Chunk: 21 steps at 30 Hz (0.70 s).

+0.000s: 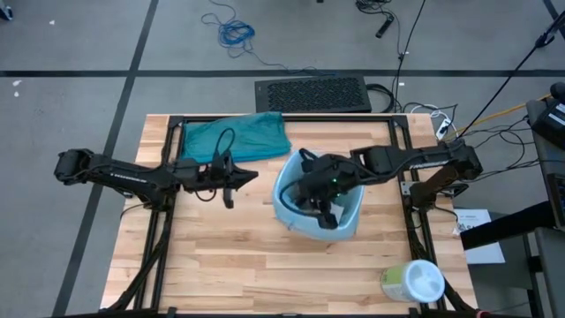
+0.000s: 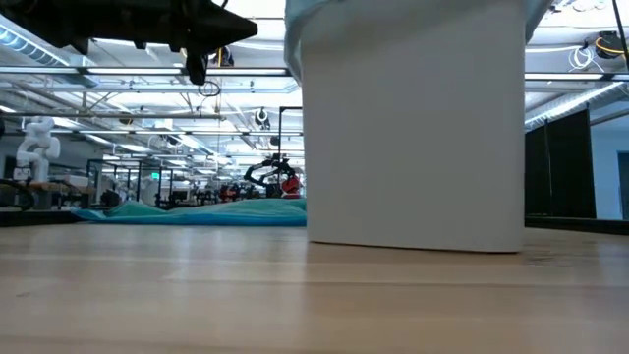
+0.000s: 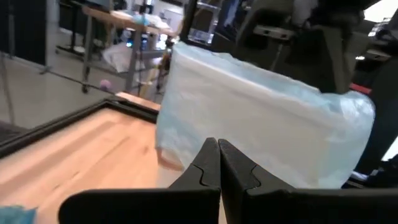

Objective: Place trash/remove bag and relplace
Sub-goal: Remove the blue trash bag from the bin

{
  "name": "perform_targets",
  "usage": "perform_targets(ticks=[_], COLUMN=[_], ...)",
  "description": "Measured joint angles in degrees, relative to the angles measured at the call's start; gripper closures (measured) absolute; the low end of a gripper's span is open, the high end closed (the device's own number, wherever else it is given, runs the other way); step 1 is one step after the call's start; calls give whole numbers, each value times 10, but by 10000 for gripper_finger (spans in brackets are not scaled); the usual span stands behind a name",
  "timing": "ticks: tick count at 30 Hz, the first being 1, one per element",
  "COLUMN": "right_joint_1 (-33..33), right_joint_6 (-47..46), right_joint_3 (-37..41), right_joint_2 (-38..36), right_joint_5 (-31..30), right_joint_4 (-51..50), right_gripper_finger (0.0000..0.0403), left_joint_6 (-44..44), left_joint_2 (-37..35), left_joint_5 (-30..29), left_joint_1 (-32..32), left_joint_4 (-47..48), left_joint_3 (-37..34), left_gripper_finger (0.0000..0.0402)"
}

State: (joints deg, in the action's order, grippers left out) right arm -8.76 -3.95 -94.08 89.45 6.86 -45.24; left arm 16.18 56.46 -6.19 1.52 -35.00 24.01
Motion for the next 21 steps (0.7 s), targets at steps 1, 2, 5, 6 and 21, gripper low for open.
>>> perform_targets(ticks=[1,2,5,6,21], right_joint_1=[-2,-5,-12,-14,-26], right_joint_6=[-1,-3,3,7,16], right_joint_3=[-8,-18,-55,-71,-271], right_joint_2=[0,0,-1,-1,-2], right_joint_5=[-13,-30,-80,-93,-203], right_joint_4=[-10,-20,-44,-56,-183], right_gripper_finger=[403,403,394,387,206], left_joint_6=[1,5,32,39,297], left_joint_2=[3,5,8,8,91], left_joint_5=[7,16,45,52,196], left_joint_1=[0,0,-4,-6,-89], left_joint_4=[-2,1,1,-2,-38], left_joint_3=[0,0,0,0,0], left_gripper_finger=[402,402,401,398,246])
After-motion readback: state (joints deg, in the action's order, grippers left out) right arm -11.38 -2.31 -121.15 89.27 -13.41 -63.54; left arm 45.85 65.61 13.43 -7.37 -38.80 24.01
